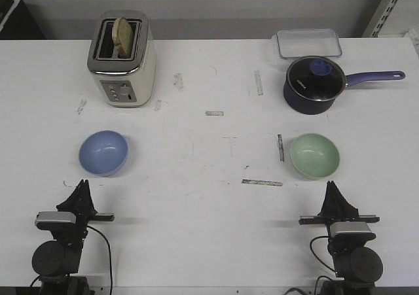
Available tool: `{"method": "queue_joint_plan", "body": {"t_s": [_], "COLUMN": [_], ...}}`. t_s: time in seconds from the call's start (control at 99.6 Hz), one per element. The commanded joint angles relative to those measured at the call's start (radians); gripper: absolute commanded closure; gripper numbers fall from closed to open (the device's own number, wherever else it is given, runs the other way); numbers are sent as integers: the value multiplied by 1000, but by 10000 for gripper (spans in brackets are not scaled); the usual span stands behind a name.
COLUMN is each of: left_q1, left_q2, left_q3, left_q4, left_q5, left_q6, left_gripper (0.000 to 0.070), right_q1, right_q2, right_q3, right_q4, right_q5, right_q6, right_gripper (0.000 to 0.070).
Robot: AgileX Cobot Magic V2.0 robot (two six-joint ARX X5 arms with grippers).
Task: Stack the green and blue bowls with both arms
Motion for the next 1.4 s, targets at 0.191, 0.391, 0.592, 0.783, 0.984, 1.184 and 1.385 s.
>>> {"method": "queue_joint_plan", "body": {"t_s": [0.191,0.391,0.592,0.783,0.984,1.184,1.385], "left_q1": [0,0,0,0,0,0,0], "left_q2": [-2,-2,-2,-2,-2,-2,-2], "left_q3": [-21,-21,-21,-21,-21,-21,-21], "left_q4": [13,13,13,13,13,13,13], "left_q5": [-2,-2,-2,-2,-2,-2,-2], "left_q6": [2,2,2,2,2,2,2], "left_gripper": [697,697,697,697,697,697,697], "right_q1": [1,1,1,1,1,1,1], "right_q2": [-1,-1,0,38,171,383,634], "right_q3": [-2,7,67,152,274,408,592], "right_q4": [13,48,29,-55,-153,-201,-314], "right_q5": [0,1,20,20,11,7,4], "right_q6": [-4,19,41,74,90,90,90], "right_gripper": [694,694,694,694,694,694,694]}}
